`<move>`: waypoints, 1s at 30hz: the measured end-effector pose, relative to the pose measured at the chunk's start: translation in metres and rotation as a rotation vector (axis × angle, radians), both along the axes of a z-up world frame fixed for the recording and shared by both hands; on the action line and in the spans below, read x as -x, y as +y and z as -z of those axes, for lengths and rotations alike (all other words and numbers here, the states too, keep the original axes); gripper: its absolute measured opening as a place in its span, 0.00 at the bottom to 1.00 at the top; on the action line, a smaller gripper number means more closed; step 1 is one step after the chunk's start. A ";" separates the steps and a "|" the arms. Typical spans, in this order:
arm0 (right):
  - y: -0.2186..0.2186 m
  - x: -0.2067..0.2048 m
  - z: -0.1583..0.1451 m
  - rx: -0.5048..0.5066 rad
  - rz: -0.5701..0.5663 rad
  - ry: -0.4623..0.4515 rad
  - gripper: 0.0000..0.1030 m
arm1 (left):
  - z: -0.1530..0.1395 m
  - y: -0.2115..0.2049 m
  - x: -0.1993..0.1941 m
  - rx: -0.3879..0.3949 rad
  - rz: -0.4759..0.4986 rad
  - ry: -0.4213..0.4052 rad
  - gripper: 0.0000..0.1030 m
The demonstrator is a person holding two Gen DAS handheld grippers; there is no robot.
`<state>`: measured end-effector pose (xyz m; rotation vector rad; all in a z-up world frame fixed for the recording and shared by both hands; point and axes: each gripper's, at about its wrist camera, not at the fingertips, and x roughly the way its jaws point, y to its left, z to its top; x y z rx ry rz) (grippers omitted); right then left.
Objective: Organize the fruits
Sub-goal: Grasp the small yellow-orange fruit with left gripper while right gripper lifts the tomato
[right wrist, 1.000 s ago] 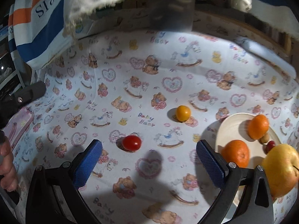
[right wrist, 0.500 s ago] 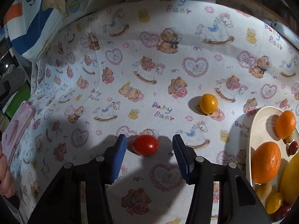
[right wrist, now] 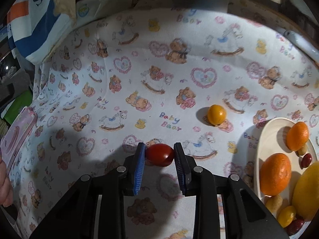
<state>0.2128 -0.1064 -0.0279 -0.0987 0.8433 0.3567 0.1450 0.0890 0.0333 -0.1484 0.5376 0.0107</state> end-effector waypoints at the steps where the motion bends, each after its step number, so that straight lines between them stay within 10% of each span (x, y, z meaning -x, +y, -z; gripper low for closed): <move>1: -0.005 0.002 -0.002 -0.003 0.005 -0.008 0.29 | -0.001 -0.001 0.001 -0.002 0.003 -0.003 0.99; 20: -0.133 0.061 -0.063 -0.031 0.212 -0.249 0.29 | -0.001 -0.123 -0.025 -0.128 0.362 0.088 0.84; 30: -0.183 0.083 -0.078 -0.012 0.364 -0.368 0.29 | 0.038 -0.167 -0.081 -0.066 0.343 0.242 0.64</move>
